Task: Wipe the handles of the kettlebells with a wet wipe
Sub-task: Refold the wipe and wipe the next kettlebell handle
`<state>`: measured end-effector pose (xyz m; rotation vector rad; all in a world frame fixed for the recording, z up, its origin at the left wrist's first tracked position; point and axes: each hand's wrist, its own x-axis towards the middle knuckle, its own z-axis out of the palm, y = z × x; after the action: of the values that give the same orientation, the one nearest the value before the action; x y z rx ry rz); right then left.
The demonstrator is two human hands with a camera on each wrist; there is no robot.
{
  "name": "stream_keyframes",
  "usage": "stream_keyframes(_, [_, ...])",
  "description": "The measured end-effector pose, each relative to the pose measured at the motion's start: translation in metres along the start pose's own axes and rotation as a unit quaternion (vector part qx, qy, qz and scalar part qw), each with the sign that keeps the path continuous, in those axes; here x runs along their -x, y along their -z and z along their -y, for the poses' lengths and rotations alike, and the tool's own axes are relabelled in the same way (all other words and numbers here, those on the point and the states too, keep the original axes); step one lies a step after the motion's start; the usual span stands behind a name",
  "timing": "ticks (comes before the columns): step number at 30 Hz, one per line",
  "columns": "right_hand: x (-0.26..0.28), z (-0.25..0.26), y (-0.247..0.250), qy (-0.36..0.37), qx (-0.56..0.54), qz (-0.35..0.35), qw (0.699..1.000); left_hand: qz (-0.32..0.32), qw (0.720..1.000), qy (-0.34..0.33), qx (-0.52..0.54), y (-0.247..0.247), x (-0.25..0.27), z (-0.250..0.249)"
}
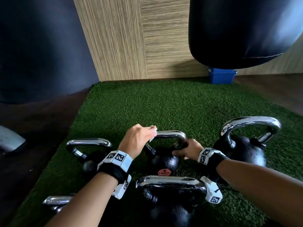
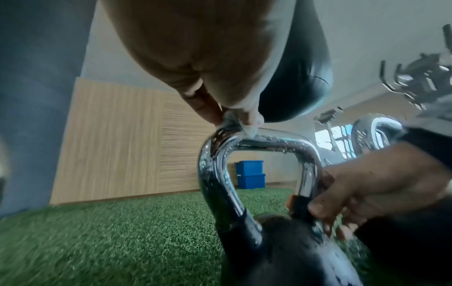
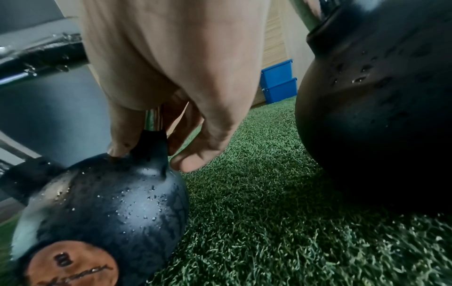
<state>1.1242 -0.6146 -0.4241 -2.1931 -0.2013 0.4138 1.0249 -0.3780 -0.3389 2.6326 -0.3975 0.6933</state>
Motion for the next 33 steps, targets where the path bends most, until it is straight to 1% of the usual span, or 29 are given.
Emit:
stream_keyframes(2, [0.001, 0.0, 0.001, -0.003, -0.01, 0.005, 1.0, 0.033, 0.997, -0.049, -0.042, 0.0, 0.006, -0.001])
stream_keyframes(3, [0.001, 0.0, 0.001, -0.003, -0.015, 0.006, 1.0, 0.039, 0.996, -0.062, -0.057, -0.001, 0.008, 0.0])
stream_keyframes(4, [0.002, 0.0, 0.001, -0.003, -0.018, 0.004, 1.0, 0.033, 0.997, -0.051, -0.056, -0.001, 0.011, 0.004])
stream_keyframes(5, [0.003, 0.001, 0.001, -0.005, -0.019, 0.003, 1.0, 0.01, 0.999, -0.023, -0.032, -0.001, 0.014, 0.007])
stream_keyframes(6, [0.004, 0.001, 0.0, -0.007, -0.019, 0.001, 1.0, -0.03, 0.999, 0.019, 0.008, -0.002, 0.017, 0.012])
stream_keyframes(7, [0.005, 0.002, 0.0, -0.009, -0.019, 0.0, 1.0, -0.072, 0.994, 0.066, 0.05, -0.004, 0.021, 0.017])
stream_keyframes(8, [0.005, 0.003, 0.0, -0.009, -0.021, -0.002, 1.0, -0.097, 0.986, 0.108, 0.086, -0.007, 0.024, 0.021])
stream_keyframes(9, [0.006, 0.003, 0.0, -0.009, -0.022, -0.003, 1.0, -0.103, 0.979, 0.137, 0.109, -0.008, 0.026, 0.025])
stream_keyframes(10, [0.007, 0.003, 0.0, -0.008, -0.023, -0.004, 1.0, -0.096, 0.976, 0.152, 0.122, -0.01, 0.028, 0.029])
stream_keyframes(13, [0.007, 0.002, 0.001, -0.006, -0.02, -0.004, 1.0, -0.072, 0.971, 0.165, 0.157, -0.013, 0.031, 0.039])
stream_keyframes(14, [0.007, 0.002, 0.001, -0.007, -0.029, -0.003, 1.0, -0.073, 0.965, 0.181, 0.178, -0.016, 0.032, 0.043])
stream_keyframes(15, [0.006, 0.001, 0.0, -0.009, -0.038, -0.004, 0.999, -0.073, 0.952, 0.209, 0.211, -0.019, 0.033, 0.045])
stream_keyframes(17, [0.006, 0.0, 0.0, -0.014, -0.043, -0.003, 0.999, -0.073, 0.905, 0.272, 0.318, -0.027, 0.037, 0.047])
stream_keyframes(18, [0.006, 0.001, 0.0, -0.015, -0.043, -0.001, 0.999, -0.072, 0.882, 0.289, 0.364, -0.03, 0.039, 0.047])
stream_keyframes(19, [0.006, 0.001, 0.0, -0.014, -0.043, 0.001, 0.999, -0.075, 0.87, 0.295, 0.388, -0.032, 0.041, 0.049])
stream_keyframes(23, [0.007, 0.002, 0.001, -0.011, -0.052, 0.004, 0.999, -0.096, 0.84, 0.296, 0.443, -0.042, 0.049, 0.054])
stream_keyframes(26, [0.008, 0.002, -0.001, -0.006, -0.063, -0.003, 0.998, -0.113, 0.807, 0.314, 0.488, -0.054, 0.055, 0.053])
stream_keyframes(28, [0.009, 0.003, -0.001, -0.012, -0.066, -0.014, 0.998, -0.125, 0.796, 0.32, 0.499, -0.059, 0.054, 0.052])
stream_keyframes(33, [0.009, -0.001, 0.006, -0.034, -0.081, 0.0, 0.996, -0.124, 0.793, 0.32, 0.504, -0.061, 0.045, 0.047])
